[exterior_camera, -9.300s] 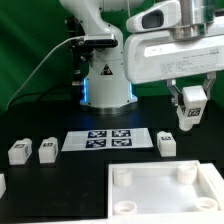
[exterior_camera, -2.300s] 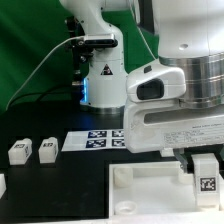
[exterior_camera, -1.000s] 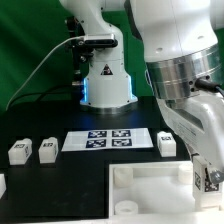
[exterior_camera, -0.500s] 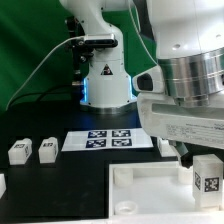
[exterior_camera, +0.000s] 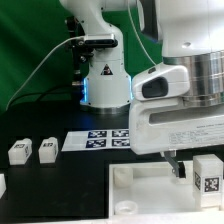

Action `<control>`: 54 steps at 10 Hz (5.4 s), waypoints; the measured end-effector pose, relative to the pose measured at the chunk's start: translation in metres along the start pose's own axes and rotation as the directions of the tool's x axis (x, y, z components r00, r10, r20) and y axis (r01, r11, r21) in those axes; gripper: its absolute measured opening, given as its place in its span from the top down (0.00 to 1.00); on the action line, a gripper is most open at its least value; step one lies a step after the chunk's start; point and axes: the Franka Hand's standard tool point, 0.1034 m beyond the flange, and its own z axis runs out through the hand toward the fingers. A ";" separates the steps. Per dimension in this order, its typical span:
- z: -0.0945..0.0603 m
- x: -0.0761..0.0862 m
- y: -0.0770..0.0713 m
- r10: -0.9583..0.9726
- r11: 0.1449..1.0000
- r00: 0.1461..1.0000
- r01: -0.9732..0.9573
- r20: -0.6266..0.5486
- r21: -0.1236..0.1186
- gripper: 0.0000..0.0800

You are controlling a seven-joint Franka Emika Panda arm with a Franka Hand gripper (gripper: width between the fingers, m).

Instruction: Assemble one leg

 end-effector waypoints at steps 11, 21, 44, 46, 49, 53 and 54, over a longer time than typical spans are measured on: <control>0.002 0.002 0.008 0.913 0.401 0.402 -0.915 0.068 0.028 0.63; 0.005 -0.004 -0.007 0.796 0.599 0.601 -0.799 0.073 0.043 0.21; 0.010 0.001 -0.003 0.987 -0.119 -0.116 -0.993 0.109 0.026 0.63; 0.008 0.003 -0.003 0.977 0.194 0.198 -0.980 0.078 0.055 0.27; 0.006 0.004 -0.003 0.697 0.716 0.717 -0.697 -0.004 0.044 0.19; 0.006 0.004 0.002 0.354 0.935 0.935 -0.353 -0.023 0.031 0.19; 0.005 0.004 0.007 0.205 0.979 0.979 -0.205 -0.015 0.006 0.19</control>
Offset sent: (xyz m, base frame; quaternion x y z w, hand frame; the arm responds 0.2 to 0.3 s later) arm 0.0000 0.0000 0.0000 0.0000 0.0000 0.1790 0.9838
